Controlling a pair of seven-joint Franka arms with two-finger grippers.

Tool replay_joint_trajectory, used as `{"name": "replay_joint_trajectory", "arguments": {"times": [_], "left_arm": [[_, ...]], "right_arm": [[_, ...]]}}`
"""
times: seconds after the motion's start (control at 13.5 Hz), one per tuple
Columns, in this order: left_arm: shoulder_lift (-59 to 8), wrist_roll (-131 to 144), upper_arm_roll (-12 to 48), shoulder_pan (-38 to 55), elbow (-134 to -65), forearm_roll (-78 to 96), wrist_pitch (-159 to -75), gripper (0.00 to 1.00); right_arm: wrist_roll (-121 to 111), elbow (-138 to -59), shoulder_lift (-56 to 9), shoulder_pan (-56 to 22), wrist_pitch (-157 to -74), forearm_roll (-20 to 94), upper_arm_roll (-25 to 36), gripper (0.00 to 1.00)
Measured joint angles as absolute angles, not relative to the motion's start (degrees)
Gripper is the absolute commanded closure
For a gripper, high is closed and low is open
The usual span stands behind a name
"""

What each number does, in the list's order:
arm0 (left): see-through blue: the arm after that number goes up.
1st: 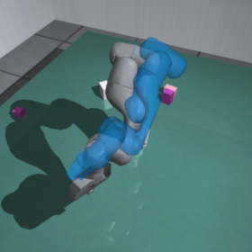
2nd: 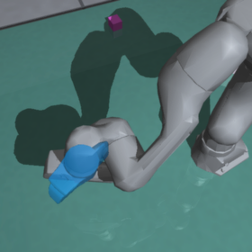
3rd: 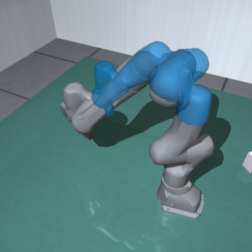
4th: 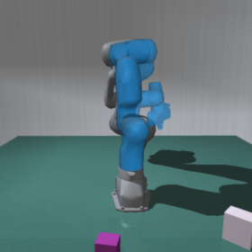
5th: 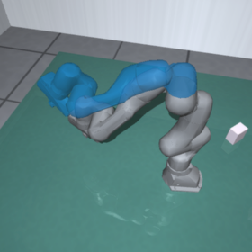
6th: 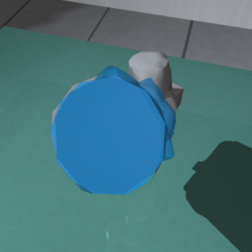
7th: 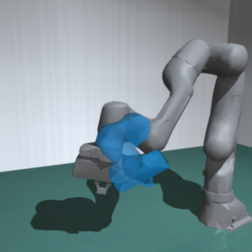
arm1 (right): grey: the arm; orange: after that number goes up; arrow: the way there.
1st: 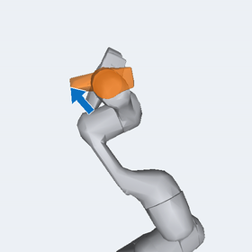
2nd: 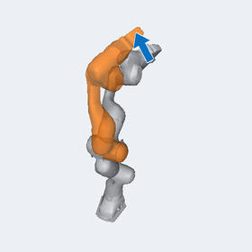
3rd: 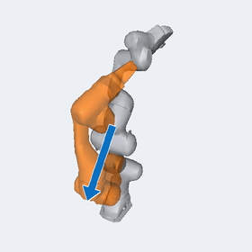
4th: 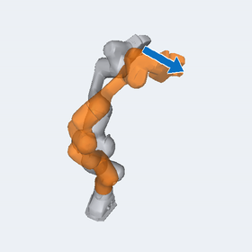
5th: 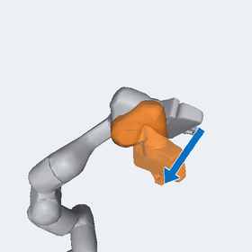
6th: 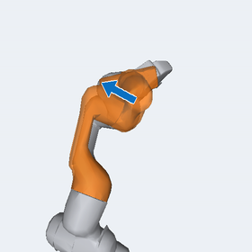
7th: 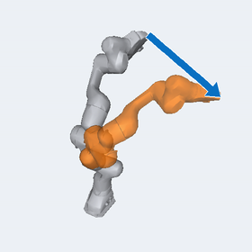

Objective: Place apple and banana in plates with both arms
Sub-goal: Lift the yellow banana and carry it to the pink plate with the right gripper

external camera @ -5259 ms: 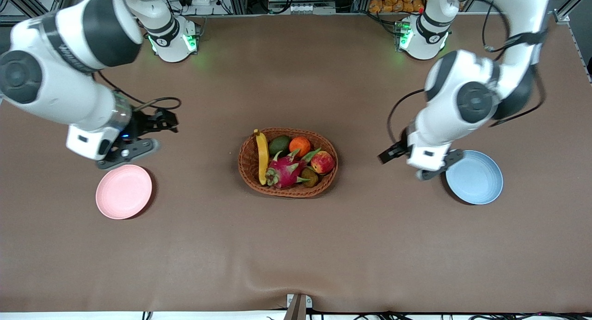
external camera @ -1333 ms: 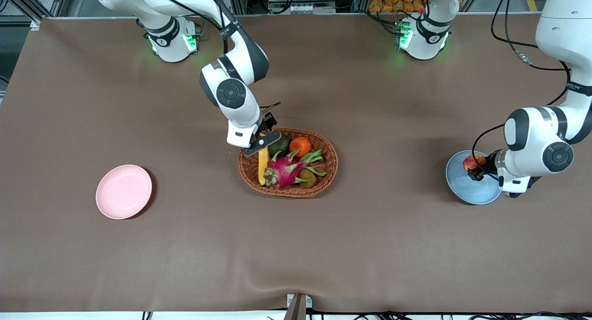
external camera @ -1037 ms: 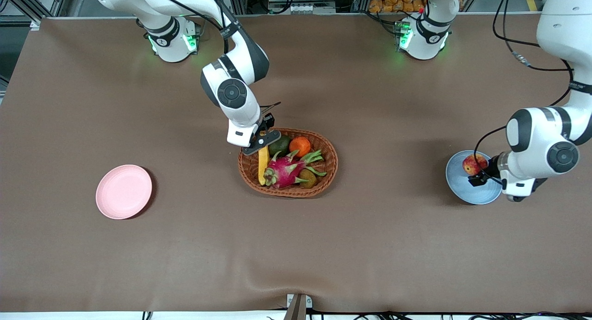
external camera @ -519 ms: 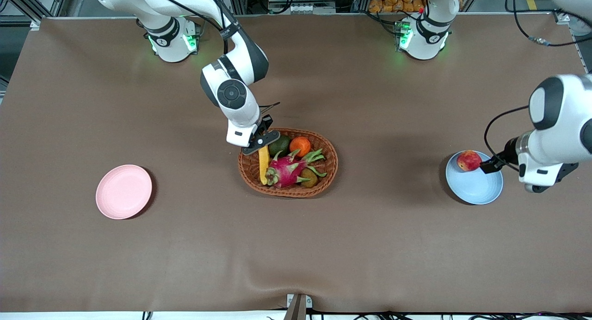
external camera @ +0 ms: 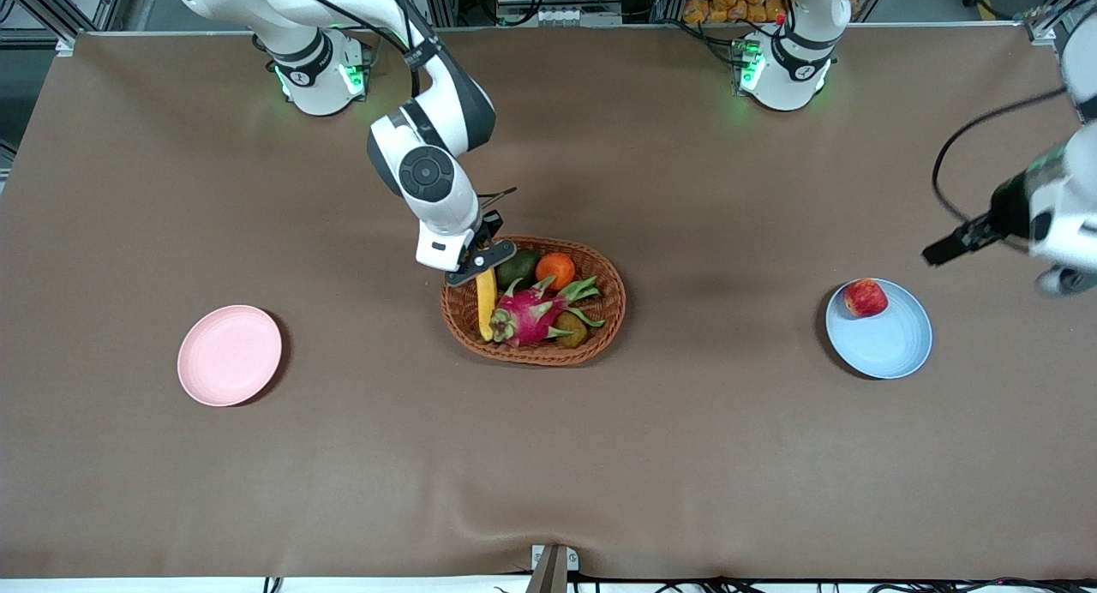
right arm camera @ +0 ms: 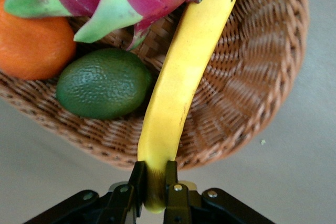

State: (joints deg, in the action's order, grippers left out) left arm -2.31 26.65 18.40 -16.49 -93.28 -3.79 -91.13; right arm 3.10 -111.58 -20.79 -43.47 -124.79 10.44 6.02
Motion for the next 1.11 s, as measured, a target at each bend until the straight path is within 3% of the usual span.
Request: {"name": "replay_joint_trajectory", "arguments": {"times": [0.3, 0.67, 1.11], "left_arm": [[3.6, 20.3, 17.5, -17.7, -92.3, -3.5, -89.4, 0.0], [3.4, 13.7, 16.9, -18.3, -92.0, -3.4, -89.4, 0.0], [3.3, 11.3, 17.0, -18.2, -91.8, -3.4, -89.4, 0.0]], "right_arm": [[3.1, -111.6, -14.5, -42.0, -118.2, 10.4, 6.4, 1.0], [3.1, -111.6, -12.1, -36.9, -115.6, 10.4, 6.7, 1.0], [-0.7, -109.4, -10.6, -15.6, -106.4, 7.9, 7.4, 1.0]]}}
